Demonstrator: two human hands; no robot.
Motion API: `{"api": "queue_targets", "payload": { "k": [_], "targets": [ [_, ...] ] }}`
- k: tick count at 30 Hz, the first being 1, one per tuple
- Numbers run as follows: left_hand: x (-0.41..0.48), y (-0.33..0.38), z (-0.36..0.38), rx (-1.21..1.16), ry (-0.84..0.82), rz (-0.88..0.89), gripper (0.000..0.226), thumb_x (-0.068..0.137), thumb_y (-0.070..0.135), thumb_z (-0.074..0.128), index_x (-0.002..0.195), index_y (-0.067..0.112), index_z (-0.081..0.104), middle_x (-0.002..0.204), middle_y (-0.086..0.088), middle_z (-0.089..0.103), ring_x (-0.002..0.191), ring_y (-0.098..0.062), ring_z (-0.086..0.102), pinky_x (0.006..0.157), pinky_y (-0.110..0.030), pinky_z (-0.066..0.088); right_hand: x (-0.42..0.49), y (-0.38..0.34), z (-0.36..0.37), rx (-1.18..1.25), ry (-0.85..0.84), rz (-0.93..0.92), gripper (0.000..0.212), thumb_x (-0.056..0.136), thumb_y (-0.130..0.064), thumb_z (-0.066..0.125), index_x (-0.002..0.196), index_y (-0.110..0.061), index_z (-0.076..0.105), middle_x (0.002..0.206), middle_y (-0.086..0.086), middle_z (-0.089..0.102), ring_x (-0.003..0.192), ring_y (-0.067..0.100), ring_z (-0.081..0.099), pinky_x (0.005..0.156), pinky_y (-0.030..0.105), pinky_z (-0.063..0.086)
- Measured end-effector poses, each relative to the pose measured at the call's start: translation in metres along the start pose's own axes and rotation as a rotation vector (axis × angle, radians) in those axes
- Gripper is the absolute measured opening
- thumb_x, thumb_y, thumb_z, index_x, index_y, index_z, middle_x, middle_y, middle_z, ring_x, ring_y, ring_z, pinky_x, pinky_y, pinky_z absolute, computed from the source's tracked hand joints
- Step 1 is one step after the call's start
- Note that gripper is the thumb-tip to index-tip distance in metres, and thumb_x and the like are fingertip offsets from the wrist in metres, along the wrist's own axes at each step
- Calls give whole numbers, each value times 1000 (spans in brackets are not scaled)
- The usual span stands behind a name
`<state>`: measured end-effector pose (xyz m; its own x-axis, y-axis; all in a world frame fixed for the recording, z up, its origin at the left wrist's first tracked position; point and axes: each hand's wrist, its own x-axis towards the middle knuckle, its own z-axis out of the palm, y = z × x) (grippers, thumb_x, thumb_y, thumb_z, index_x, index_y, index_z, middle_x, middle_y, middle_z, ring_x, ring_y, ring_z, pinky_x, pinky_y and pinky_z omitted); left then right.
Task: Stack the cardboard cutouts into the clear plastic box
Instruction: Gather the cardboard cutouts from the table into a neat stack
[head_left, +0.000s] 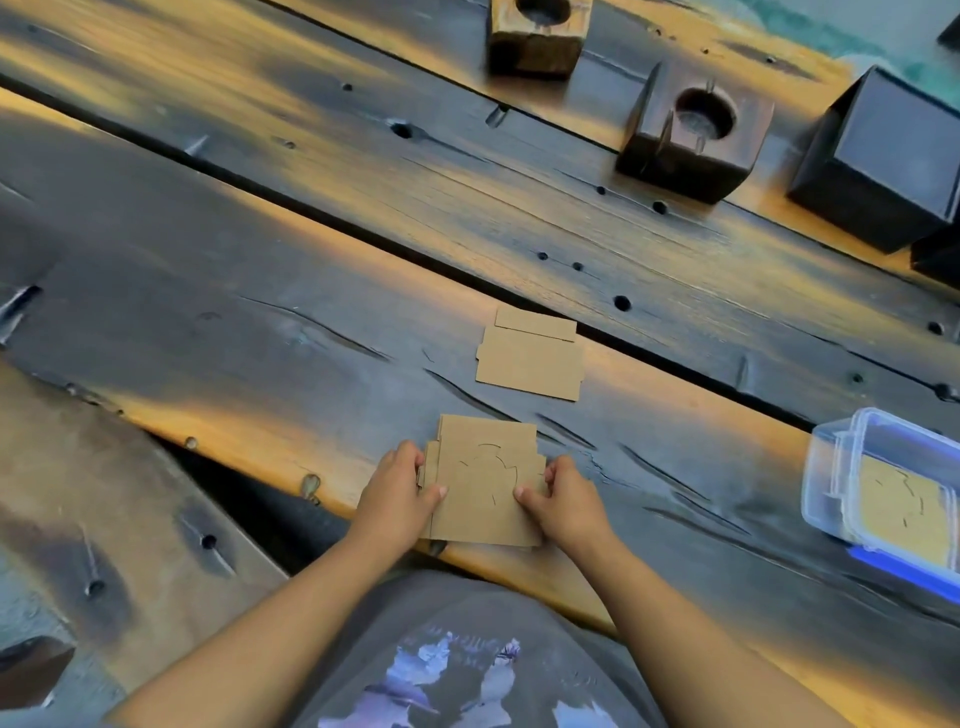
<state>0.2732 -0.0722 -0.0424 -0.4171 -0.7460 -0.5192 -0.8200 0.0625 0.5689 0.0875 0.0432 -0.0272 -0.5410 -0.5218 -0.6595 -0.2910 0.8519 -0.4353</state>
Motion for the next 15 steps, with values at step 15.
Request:
{"api": "queue_targets", "payload": {
  "k": [15],
  "targets": [
    [7, -1, -5, -100, -92, -176, 76, 80, 40, 75, 141, 15, 36, 132, -6, 53, 119, -20, 55, 94, -35, 50, 4, -4, -5, 256, -52, 60, 37, 79, -40, 73, 102, -22, 49, 88, -9, 57, 79, 6, 55, 59, 26, 40]
  ]
}}
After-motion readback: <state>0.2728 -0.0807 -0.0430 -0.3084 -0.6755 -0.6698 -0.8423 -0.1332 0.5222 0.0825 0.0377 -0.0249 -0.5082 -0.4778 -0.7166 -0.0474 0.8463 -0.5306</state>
